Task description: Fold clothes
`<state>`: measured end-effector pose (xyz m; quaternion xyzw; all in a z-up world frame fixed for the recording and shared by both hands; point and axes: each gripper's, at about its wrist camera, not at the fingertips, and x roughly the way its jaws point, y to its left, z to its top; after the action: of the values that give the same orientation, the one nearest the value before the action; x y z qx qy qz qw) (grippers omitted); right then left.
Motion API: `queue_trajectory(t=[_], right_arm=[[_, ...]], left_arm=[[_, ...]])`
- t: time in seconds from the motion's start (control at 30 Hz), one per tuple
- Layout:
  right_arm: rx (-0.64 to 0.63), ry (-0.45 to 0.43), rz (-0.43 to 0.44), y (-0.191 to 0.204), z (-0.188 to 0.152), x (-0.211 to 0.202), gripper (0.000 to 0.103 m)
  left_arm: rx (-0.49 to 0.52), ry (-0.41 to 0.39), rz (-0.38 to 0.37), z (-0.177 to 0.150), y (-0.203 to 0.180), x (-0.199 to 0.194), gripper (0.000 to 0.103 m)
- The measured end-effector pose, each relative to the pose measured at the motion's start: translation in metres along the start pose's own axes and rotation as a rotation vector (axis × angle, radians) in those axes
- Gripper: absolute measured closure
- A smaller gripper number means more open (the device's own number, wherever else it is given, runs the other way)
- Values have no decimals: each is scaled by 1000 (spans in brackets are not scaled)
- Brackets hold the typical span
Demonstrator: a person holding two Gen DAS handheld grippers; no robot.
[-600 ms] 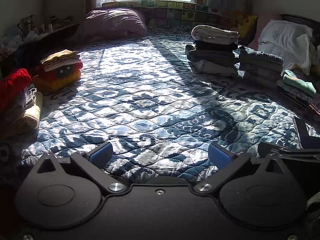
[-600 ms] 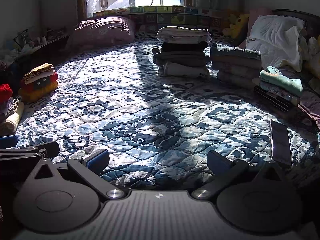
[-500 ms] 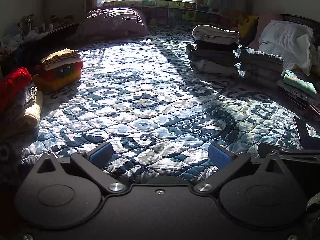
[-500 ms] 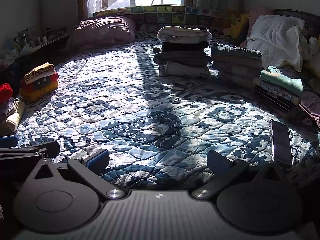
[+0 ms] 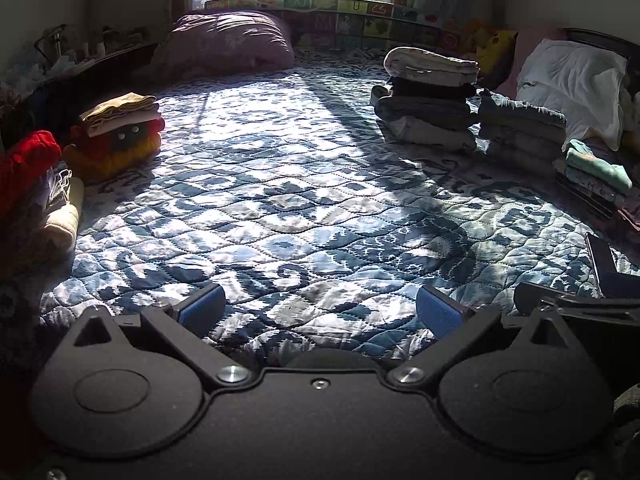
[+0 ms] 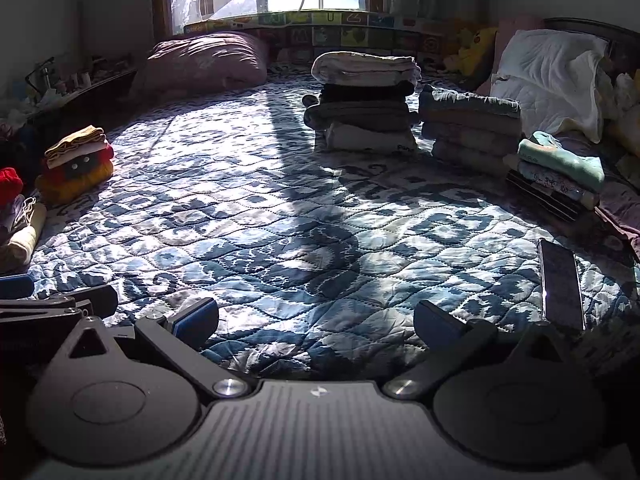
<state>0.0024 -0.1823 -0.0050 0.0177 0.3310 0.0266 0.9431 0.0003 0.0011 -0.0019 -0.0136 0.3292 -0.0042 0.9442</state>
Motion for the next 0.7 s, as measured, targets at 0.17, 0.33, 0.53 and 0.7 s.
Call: queue_trajectory(t=[0.17, 0.33, 0.53, 0.7], right_arm=[[1, 1, 2, -1, 0, 1, 0], [0, 1, 0, -1, 1, 1, 0], [1, -2, 0, -2, 0, 0, 0], [-2, -2, -2, 0, 0, 0, 0]], left_arm=[[-1, 0, 3, 0, -1, 0, 0], [-2, -1, 1, 2, 0, 0, 1], [0, -3, 3, 2, -1, -1, 0], [-1, -4, 1, 3, 0, -2, 1]])
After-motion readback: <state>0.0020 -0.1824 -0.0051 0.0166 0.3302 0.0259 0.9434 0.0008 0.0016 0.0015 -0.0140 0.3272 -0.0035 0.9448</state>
